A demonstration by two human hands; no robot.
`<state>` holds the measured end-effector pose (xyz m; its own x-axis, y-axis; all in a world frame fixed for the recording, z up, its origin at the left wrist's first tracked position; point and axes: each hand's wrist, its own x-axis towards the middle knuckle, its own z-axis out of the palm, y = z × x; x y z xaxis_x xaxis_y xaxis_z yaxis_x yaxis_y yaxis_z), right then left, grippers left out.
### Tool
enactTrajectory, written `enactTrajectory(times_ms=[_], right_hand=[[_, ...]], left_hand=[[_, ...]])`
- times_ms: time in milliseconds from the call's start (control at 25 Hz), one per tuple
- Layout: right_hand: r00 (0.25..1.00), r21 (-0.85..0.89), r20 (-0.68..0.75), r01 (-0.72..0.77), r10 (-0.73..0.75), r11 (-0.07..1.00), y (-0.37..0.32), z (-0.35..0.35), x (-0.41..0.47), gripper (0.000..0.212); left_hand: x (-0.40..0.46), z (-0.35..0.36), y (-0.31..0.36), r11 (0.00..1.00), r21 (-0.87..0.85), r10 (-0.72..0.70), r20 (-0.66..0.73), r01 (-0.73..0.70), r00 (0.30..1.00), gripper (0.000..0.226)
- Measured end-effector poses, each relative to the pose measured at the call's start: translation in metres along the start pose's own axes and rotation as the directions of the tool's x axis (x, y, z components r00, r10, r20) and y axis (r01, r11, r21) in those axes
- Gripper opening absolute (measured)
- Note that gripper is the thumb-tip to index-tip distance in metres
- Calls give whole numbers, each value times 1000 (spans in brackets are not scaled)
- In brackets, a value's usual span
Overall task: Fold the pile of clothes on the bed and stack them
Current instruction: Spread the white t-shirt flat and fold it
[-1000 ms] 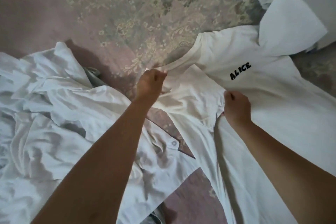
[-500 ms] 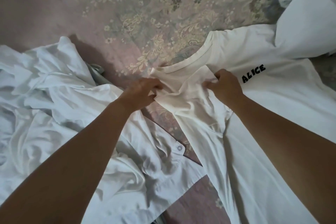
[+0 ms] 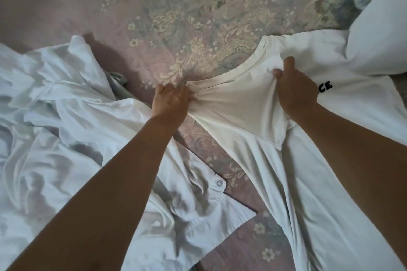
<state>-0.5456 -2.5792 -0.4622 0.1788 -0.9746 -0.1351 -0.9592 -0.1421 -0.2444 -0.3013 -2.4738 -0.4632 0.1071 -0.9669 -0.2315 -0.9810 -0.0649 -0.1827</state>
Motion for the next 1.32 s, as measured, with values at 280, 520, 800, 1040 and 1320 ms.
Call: enactTrajectory(times_ms=[280, 520, 800, 1040, 1320], right_hand=[[881, -262, -153, 401, -448, 878, 15, 24, -45, 52], [911, -257, 198, 404, -361, 878, 44, 44, -77, 68], [915, -246, 92, 403, -393, 881, 72, 25, -170, 56], [867, -306, 99, 494, -488, 814, 162, 33, -295, 56], [842, -404, 52, 509, -536, 760, 234, 36, -385, 56]], left_hand=[[-28, 5, 77, 963, -164, 173, -235, -215, 957, 52], [-34, 34, 111, 958, -211, 192, -39, -196, 981, 62], [-132, 21, 168, 973, -227, 20, -82, -39, 996, 62], [-270, 26, 271, 842, -537, -77, -17, 56, 997, 54], [-357, 13, 338, 677, -696, -265, 73, 239, 961, 29]])
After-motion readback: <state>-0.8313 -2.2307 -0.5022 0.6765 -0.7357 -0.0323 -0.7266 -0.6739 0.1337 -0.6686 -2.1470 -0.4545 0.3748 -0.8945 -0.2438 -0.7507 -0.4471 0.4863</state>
